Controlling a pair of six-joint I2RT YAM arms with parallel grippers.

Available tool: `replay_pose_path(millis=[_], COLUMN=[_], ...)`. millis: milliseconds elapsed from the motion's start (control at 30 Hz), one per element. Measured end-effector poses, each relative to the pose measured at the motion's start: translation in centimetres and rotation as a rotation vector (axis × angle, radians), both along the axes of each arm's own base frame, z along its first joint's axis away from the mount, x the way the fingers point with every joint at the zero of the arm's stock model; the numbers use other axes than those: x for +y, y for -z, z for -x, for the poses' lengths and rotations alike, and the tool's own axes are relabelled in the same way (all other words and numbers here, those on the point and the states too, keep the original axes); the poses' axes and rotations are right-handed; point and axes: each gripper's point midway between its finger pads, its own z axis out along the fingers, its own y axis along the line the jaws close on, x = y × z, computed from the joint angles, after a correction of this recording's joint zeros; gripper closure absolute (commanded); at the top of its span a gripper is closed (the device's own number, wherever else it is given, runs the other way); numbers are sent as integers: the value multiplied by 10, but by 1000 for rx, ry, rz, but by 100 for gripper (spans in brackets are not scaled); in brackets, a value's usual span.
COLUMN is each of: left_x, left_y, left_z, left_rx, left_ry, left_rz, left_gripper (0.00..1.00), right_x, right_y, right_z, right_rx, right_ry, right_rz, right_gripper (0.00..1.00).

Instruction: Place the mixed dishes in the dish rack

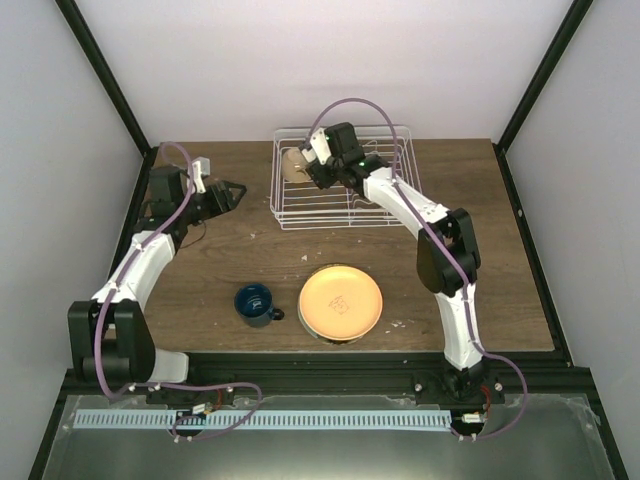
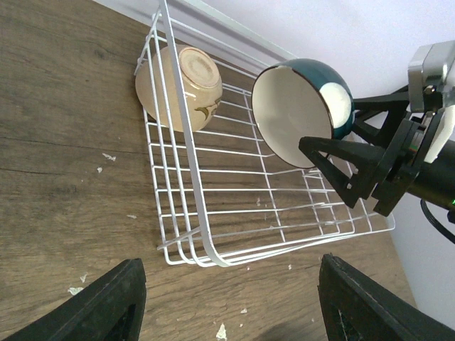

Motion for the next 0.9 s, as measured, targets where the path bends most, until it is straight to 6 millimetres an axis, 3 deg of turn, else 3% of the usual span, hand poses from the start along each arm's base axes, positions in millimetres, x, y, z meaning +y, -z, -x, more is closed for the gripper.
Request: replay_pose_path(millis=[500, 733, 900], left_x=[-1, -2, -3], left_y=[10, 9, 10], left_z=[-5, -4, -4], left_rx=[26, 28, 30], left_ry=[9, 17, 19], left_rz=[5, 6, 6], left_gripper=[33, 33, 33], right_x=[-7, -12, -10], right_y=[40, 70, 69], right_z=[5, 15, 15], right_rx=[-108, -121, -161], right_ry=[-89, -152, -172], right_rz=[343, 486, 531], right_gripper=[30, 29, 27])
